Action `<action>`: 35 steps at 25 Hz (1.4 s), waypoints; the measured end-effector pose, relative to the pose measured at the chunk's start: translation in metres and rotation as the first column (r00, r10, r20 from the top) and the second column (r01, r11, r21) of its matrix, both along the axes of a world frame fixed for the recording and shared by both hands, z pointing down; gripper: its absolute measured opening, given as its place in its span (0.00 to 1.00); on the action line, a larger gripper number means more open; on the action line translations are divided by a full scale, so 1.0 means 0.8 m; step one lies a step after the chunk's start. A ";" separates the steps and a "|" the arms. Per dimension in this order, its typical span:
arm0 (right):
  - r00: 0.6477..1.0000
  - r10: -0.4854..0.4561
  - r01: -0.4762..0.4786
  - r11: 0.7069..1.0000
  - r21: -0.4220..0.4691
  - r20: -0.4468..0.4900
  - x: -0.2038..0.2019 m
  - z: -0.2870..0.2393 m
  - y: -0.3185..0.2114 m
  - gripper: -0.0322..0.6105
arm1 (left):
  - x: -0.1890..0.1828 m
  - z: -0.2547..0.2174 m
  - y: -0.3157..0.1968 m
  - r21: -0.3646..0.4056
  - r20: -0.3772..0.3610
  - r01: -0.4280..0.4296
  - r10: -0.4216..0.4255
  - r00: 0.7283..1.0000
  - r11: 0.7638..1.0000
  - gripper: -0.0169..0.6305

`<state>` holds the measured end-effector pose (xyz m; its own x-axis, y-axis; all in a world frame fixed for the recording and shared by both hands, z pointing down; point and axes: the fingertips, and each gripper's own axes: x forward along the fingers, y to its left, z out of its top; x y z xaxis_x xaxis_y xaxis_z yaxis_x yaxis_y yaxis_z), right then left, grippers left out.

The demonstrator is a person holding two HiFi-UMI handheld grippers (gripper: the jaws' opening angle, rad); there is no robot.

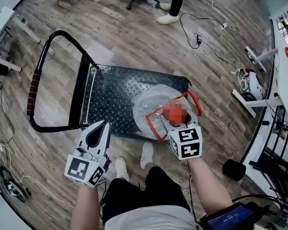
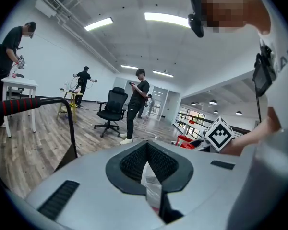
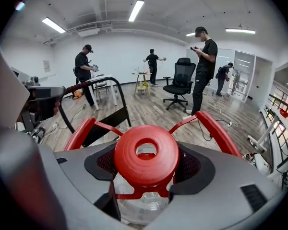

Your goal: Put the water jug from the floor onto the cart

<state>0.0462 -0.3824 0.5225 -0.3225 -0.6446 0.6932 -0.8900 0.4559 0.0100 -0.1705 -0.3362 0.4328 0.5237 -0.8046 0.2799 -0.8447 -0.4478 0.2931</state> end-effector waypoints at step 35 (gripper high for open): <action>0.999 -0.040 0.039 0.997 -0.062 -0.012 -0.013 0.146 -0.046 0.54 | 0.002 0.091 -0.004 -0.118 0.021 0.065 -0.063 0.998 0.991 0.02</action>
<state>0.0360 -0.4190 0.6390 -0.3370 -0.5875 0.7358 -0.8713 0.4907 -0.0073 -0.1686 -0.3394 0.5052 0.4660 -0.7973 0.3837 -0.8762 -0.3554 0.3256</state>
